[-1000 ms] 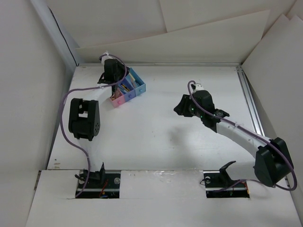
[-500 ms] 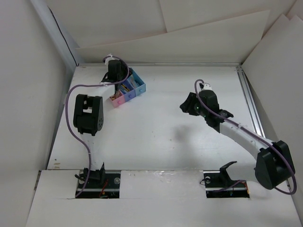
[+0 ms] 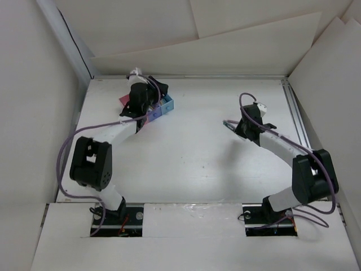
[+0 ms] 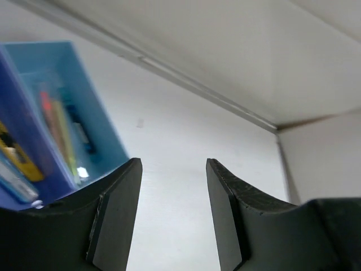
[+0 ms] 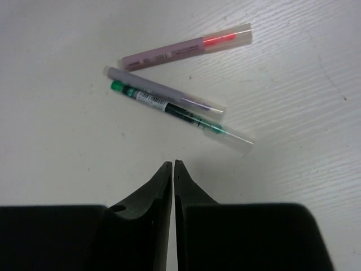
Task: Sort the stationery into containers
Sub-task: Move the pen to the center of the board.
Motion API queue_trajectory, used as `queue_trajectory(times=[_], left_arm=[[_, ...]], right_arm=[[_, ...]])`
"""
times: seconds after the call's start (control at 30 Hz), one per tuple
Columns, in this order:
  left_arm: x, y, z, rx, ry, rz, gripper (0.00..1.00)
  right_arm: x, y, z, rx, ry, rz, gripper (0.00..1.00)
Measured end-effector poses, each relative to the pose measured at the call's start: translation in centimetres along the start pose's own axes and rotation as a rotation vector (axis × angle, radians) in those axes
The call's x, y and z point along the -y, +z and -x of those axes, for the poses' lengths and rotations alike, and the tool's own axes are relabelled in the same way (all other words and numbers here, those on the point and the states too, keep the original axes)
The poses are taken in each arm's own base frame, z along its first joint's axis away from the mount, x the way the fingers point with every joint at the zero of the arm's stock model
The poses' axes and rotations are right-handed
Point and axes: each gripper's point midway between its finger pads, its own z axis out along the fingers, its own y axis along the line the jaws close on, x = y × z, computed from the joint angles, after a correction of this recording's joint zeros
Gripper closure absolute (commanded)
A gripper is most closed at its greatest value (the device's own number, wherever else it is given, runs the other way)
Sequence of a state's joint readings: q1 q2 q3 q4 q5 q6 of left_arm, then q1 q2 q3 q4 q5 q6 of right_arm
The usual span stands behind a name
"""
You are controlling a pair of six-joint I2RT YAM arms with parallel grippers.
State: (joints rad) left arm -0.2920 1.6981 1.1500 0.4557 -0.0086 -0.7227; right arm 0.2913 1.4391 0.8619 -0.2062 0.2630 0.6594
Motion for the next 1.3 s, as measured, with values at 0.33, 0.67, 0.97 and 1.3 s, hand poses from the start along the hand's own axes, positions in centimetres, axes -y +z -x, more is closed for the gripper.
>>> queue_trajectory(times=[0.33, 0.67, 0.97, 1.3], left_arm=[[4.1, -9.1, -10.5, -0.16, 0.029, -0.216, 0.57], [2.8, -13.7, -13.2, -0.259, 0.04, -0.285, 0.58], [4.4, -14.9, -11.7, -0.229, 0.06, -0.351, 0.58], [5.8, -17.1, -9.5, -0.17, 0.076, -0.402, 0.59]], right_arm=[[2.8, 4.0, -0.3, -0.078, -0.027, -0.18, 0.55], [2.8, 4.7, 0.8, -0.139, -0.039, -0.152, 0.36], [1.7, 5.1, -1.2, -0.255, -0.066, -0.065, 0.21], [1.0, 4.9, -2.2, -0.315, -0.056, -0.009, 0.17]])
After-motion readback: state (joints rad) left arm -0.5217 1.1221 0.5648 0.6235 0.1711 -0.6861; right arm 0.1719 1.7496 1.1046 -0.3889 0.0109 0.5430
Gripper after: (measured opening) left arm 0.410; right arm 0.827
